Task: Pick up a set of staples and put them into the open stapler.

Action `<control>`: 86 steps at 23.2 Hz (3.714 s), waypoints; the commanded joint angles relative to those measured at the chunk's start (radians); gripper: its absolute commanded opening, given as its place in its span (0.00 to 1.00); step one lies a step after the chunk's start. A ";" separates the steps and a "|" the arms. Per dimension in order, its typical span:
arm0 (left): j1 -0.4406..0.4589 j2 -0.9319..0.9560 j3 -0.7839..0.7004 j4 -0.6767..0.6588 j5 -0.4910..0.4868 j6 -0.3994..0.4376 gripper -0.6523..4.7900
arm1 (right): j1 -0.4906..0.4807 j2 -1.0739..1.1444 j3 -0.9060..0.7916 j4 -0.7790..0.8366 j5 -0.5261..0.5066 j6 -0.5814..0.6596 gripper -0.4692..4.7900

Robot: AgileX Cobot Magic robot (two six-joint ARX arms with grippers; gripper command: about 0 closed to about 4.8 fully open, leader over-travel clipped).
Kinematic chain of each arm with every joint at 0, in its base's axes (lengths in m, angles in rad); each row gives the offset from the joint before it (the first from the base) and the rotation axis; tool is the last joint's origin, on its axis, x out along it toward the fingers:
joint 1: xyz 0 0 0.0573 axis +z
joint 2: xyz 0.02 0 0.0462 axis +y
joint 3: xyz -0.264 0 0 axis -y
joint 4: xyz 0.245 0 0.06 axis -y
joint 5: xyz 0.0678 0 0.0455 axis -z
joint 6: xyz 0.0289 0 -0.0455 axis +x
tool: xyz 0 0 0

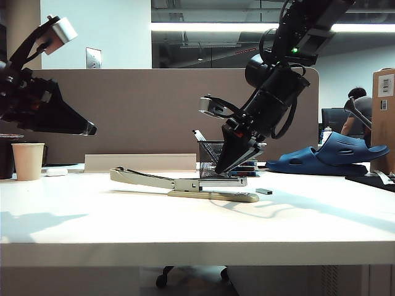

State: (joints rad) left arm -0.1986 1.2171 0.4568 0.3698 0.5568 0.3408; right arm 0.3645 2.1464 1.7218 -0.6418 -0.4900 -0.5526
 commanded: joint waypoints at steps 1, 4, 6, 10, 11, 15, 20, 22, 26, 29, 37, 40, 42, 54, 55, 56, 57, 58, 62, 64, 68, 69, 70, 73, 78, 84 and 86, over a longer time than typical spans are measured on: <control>0.001 -0.002 0.001 0.005 0.005 0.000 0.11 | 0.003 0.006 0.001 0.000 -0.002 -0.006 0.19; 0.001 -0.002 0.001 0.005 0.005 0.000 0.11 | 0.003 0.018 0.001 0.003 0.000 -0.006 0.19; 0.001 -0.002 0.001 0.005 0.005 0.000 0.11 | 0.002 0.019 0.001 0.003 0.004 -0.006 0.19; 0.001 -0.002 0.001 0.005 0.005 0.000 0.11 | 0.003 0.018 0.002 -0.007 0.005 -0.006 0.19; 0.001 -0.002 0.001 0.005 0.005 0.000 0.11 | 0.003 0.018 0.002 -0.014 0.005 -0.006 0.19; 0.001 -0.002 0.001 0.005 0.005 0.000 0.11 | 0.003 0.018 0.002 -0.037 0.005 -0.006 0.19; 0.001 -0.002 0.001 0.005 0.005 0.000 0.11 | 0.003 0.018 0.002 -0.042 0.005 -0.006 0.19; 0.001 -0.002 0.001 0.005 0.005 0.000 0.11 | 0.003 0.018 0.002 -0.043 0.005 -0.006 0.19; 0.001 -0.002 0.001 0.005 0.005 0.000 0.11 | 0.003 0.018 0.002 -0.051 0.005 -0.006 0.24; 0.001 -0.002 0.001 0.005 0.005 0.000 0.11 | 0.003 0.018 0.002 -0.059 0.006 -0.006 0.32; 0.001 -0.002 0.001 0.005 0.005 0.000 0.11 | 0.003 0.017 0.003 -0.058 0.005 -0.006 0.32; 0.001 -0.002 0.001 0.005 0.005 0.000 0.11 | 0.003 0.017 0.017 -0.065 0.004 -0.006 0.32; 0.001 -0.002 0.001 0.005 0.005 0.000 0.11 | 0.003 0.014 0.029 -0.068 -0.003 -0.006 0.35; 0.001 -0.002 0.001 0.025 0.004 0.000 0.11 | 0.002 0.013 0.216 -0.200 0.069 -0.006 0.23; 0.001 -0.002 0.001 0.039 0.004 0.000 0.11 | 0.002 0.013 0.238 -0.219 0.090 -0.006 0.14; 0.001 -0.002 0.002 0.059 0.003 0.001 0.11 | 0.001 0.013 0.277 -0.254 0.117 -0.006 0.07; 0.001 -0.002 0.002 0.081 -0.003 0.000 0.11 | -0.003 0.012 0.301 -0.276 0.126 -0.005 0.07; 0.001 -0.002 0.002 0.109 -0.024 0.000 0.11 | -0.004 0.008 0.338 -0.305 0.142 0.005 0.07; 0.002 -0.003 0.002 0.198 -0.209 0.000 0.11 | -0.028 -0.073 0.370 -0.287 0.155 0.084 0.07; 0.002 -0.003 0.002 0.232 -0.288 -0.002 0.11 | -0.050 -0.130 0.370 -0.267 0.158 0.115 0.07; 0.002 -0.003 0.002 0.301 -0.337 -0.092 0.11 | -0.108 -0.259 0.370 -0.267 0.164 0.167 0.07; 0.002 -0.003 0.002 0.314 -0.336 -0.102 0.11 | -0.122 -0.286 0.370 -0.267 0.177 0.177 0.07; 0.002 -0.003 0.002 0.351 -0.336 -0.113 0.11 | -0.141 -0.328 0.370 -0.267 0.203 0.190 0.07; 0.003 -0.005 0.003 0.429 -0.358 -0.114 0.11 | -0.181 -0.414 0.370 -0.269 0.244 0.211 0.07; 0.016 -0.021 0.028 0.451 -0.496 -0.117 0.11 | -0.253 -0.541 0.369 -0.286 0.271 0.241 0.07; 0.083 -0.026 0.032 0.454 -0.489 -0.117 0.11 | -0.330 -0.652 0.298 -0.320 0.271 0.246 0.07; 0.105 -0.035 0.033 0.455 -0.488 -0.152 0.11 | -0.359 -0.706 0.217 -0.308 0.271 0.247 0.07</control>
State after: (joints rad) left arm -0.1017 1.1942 0.4847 0.8104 0.0662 0.2230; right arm 0.0185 1.4696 1.9713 -0.9665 -0.2195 -0.3107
